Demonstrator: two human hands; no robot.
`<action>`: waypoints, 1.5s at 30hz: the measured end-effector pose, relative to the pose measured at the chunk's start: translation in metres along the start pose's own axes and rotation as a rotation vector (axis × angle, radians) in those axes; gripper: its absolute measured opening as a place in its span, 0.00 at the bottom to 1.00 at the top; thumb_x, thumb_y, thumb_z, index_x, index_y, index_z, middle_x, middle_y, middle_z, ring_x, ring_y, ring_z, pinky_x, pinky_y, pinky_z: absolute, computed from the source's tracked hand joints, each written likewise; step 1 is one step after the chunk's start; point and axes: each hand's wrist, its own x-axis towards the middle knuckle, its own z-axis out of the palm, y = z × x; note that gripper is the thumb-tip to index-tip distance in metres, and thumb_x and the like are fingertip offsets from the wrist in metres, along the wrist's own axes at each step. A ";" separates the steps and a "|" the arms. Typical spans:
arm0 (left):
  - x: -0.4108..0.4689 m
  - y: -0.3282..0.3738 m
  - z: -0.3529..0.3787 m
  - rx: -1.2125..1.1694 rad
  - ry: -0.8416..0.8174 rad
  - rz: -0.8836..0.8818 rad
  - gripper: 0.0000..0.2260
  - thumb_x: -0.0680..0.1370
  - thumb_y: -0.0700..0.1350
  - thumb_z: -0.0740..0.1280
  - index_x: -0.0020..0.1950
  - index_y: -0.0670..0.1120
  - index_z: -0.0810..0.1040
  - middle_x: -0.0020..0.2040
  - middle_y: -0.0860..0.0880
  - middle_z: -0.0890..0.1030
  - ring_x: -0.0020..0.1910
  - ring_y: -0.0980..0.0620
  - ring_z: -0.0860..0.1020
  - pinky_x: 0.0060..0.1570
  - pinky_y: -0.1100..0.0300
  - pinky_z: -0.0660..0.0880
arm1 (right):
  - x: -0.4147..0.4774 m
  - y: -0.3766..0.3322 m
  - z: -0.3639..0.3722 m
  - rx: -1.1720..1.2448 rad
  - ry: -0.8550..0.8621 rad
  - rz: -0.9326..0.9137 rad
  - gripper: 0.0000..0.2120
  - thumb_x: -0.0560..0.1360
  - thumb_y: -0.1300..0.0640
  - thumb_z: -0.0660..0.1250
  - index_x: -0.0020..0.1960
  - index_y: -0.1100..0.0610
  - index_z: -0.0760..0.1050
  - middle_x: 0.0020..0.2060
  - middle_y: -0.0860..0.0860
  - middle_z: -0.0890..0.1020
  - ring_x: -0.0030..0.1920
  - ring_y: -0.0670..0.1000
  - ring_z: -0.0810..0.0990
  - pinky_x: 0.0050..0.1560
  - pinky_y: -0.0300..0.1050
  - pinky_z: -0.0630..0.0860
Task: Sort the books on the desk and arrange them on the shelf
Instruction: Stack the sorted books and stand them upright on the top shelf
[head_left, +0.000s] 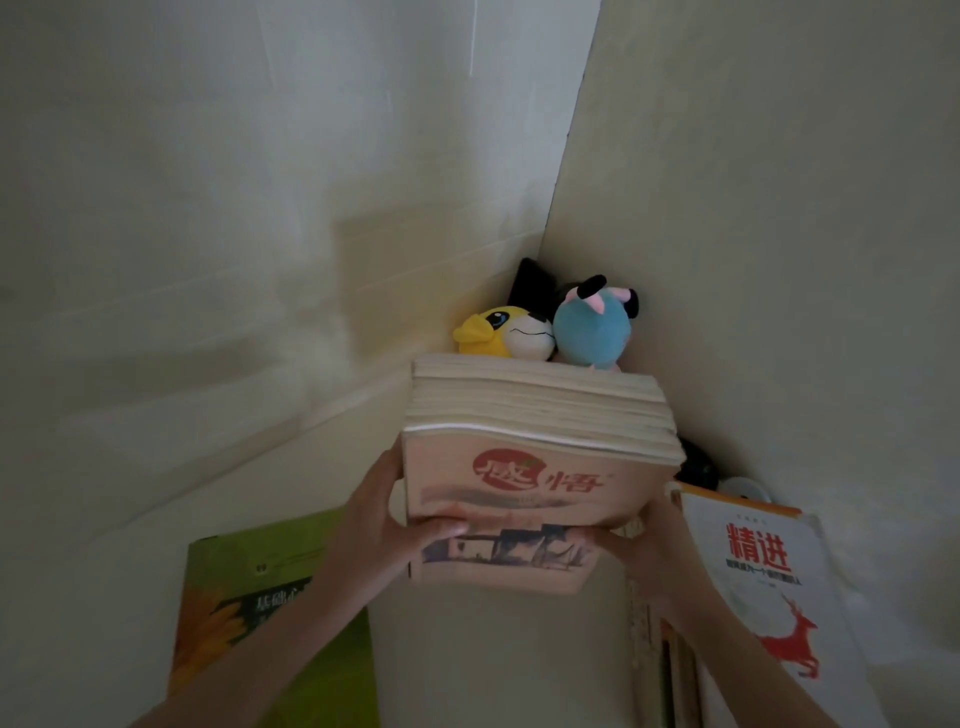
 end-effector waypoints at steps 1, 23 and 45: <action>0.001 0.009 -0.004 -0.002 0.016 0.018 0.36 0.56 0.69 0.74 0.61 0.61 0.71 0.55 0.66 0.78 0.55 0.65 0.76 0.53 0.56 0.77 | 0.000 -0.009 -0.004 0.007 -0.011 -0.009 0.26 0.62 0.63 0.81 0.55 0.51 0.75 0.49 0.43 0.81 0.50 0.37 0.79 0.46 0.32 0.74; -0.101 0.188 -0.187 -0.139 0.426 0.176 0.46 0.52 0.59 0.77 0.70 0.58 0.70 0.52 0.56 0.82 0.50 0.60 0.79 0.42 0.69 0.77 | -0.073 -0.253 0.035 0.391 -0.287 -0.405 0.33 0.49 0.43 0.83 0.53 0.46 0.82 0.49 0.51 0.85 0.50 0.49 0.84 0.42 0.41 0.79; -0.307 0.305 -0.346 0.003 0.678 0.458 0.43 0.52 0.59 0.78 0.67 0.60 0.72 0.53 0.56 0.82 0.51 0.60 0.80 0.40 0.67 0.79 | -0.250 -0.423 0.084 0.444 -0.368 -0.774 0.33 0.48 0.55 0.82 0.54 0.47 0.81 0.48 0.46 0.86 0.49 0.45 0.83 0.50 0.50 0.76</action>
